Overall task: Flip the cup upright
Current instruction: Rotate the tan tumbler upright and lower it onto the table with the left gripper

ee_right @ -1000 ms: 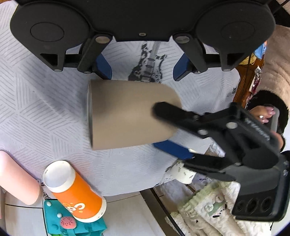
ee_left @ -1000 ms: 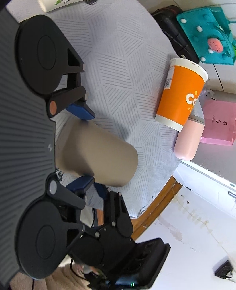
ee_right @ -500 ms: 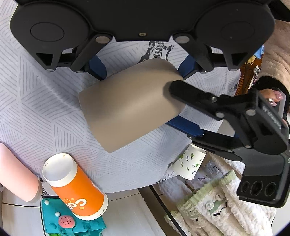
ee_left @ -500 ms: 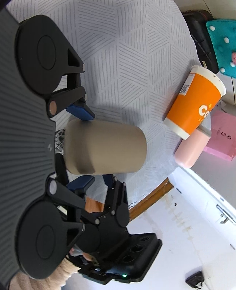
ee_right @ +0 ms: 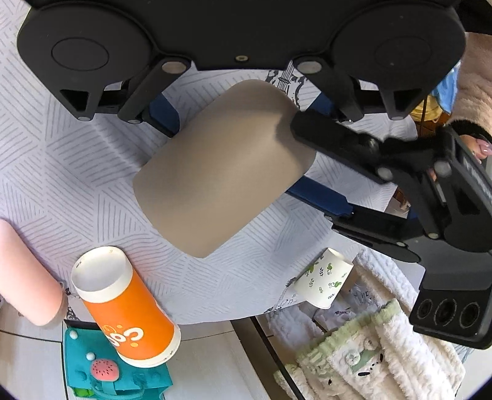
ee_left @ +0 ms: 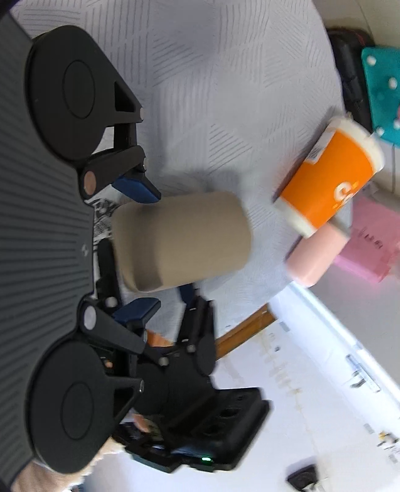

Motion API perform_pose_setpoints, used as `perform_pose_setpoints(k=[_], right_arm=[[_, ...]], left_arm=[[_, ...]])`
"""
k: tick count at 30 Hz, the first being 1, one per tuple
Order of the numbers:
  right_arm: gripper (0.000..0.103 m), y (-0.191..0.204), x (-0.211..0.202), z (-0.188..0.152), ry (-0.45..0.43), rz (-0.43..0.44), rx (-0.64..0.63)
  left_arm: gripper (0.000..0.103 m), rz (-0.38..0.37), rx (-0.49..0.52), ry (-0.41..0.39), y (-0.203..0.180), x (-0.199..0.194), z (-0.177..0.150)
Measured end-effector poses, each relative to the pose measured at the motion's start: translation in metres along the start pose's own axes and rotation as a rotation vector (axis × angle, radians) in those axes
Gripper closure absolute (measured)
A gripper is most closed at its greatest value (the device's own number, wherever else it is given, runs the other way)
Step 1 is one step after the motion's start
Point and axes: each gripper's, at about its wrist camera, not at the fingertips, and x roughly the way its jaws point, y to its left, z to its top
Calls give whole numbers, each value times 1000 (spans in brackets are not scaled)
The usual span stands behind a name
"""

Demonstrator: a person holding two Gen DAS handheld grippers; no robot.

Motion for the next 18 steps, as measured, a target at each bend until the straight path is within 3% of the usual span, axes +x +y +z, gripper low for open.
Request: perform_pose_setpoints(k=[3,7,12,15,18], right_arm=[[12,-1,1,2,10,6,1],[11,-3,-1,2,20,22,25],[6,-21,-15,1,-3,113,129],[4,-23,-17,1,-12,87,129],[3,-18,-13,0,-7,64,116]], left_arm=[[35,31,-2,-19,0,-1,3],[35,12,-32,9,2,12,6],[36,-6,-38,15,1,21,2],[37,-39,-61,16,0,19,2],[37,-19,-64,16,-2,21,2]])
